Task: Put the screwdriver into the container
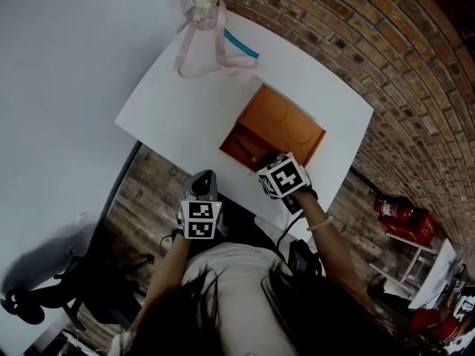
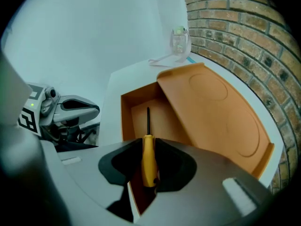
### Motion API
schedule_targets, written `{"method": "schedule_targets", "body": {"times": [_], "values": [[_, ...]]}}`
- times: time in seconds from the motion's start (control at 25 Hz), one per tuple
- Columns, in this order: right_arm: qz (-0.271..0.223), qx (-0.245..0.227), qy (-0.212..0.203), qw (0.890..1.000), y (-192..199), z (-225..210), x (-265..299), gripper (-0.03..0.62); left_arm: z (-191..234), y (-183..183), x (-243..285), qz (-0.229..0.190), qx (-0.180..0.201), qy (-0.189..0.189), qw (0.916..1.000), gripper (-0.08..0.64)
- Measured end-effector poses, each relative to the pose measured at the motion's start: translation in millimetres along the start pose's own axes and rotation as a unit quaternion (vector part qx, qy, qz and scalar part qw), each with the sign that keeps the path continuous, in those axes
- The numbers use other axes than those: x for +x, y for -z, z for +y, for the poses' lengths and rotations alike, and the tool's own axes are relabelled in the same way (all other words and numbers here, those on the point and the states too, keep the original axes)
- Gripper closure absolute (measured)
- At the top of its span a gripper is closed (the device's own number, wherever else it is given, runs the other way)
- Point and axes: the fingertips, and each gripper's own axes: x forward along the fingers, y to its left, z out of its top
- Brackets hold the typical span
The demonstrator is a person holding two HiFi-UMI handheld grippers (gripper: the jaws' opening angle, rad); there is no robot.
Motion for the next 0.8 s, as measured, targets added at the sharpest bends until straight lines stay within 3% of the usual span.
{"method": "schedule_targets", "body": {"times": [0.8], "values": [[-0.119, 0.047, 0.055, 0.990, -14, -2, -61, 0.525, -37, -25, 6, -0.015, 0.052, 0.074, 0.9958, 0.557]]}}
